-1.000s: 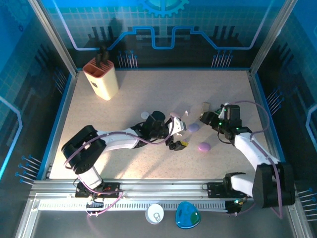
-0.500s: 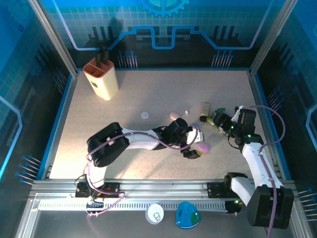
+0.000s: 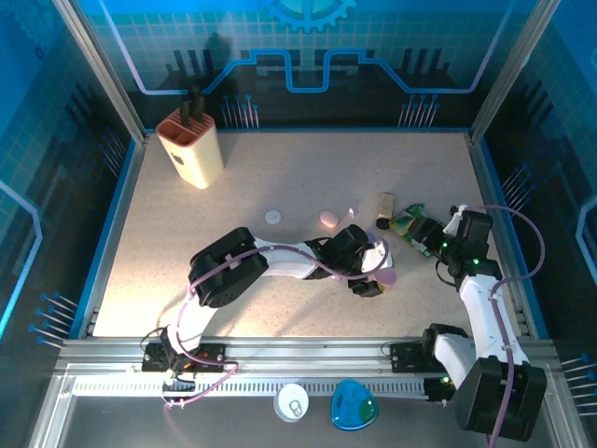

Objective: Insert wireless bluetooth earbuds into charging case

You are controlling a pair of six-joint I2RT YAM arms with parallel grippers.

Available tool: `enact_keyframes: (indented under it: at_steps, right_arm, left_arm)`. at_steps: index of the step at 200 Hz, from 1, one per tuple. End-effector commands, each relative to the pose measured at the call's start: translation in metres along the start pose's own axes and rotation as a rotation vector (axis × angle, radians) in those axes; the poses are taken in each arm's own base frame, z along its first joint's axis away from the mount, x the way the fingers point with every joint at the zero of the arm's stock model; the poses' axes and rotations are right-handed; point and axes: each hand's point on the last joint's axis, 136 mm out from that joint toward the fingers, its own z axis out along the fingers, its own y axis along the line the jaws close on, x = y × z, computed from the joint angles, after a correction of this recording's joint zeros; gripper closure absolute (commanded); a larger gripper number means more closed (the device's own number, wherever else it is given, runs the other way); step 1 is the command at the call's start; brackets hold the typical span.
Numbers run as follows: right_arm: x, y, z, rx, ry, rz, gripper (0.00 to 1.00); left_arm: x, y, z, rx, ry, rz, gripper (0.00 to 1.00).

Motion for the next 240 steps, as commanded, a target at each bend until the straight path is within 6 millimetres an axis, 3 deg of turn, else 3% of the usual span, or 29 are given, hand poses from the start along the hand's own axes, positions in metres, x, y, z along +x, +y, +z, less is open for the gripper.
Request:
enact_keyframes:
  at_steps: [1,66,116,155,189,240]
  right_arm:
    - [0.005,0.0,-0.003,-0.016,0.026,-0.004,0.28]
    - [0.008,-0.005,-0.001,-0.022,0.036,0.004,0.29]
    - [0.008,-0.003,-0.003,-0.036,0.045,0.013,0.29]
    - [0.01,0.006,-0.01,-0.077,0.051,0.01,0.29]
    - [0.016,0.033,-0.019,-0.192,0.103,0.004,0.29]
    - [0.04,0.087,-0.032,-0.377,0.235,-0.037,0.29]
  left_arm:
    - [0.004,-0.005,0.011,0.024,0.014,-0.004,0.22]
    - [0.005,-0.007,0.025,0.058,0.002,-0.025,0.56]
    - [0.001,-0.011,0.015,0.057,-0.039,-0.019,0.67]
    - [-0.022,-0.014,-0.018,0.025,-0.117,0.029,0.68]
    - [-0.039,-0.016,-0.058,0.005,-0.214,0.048,0.68]
    - [-0.03,-0.003,-0.115,-0.043,-0.266,0.047,0.68]
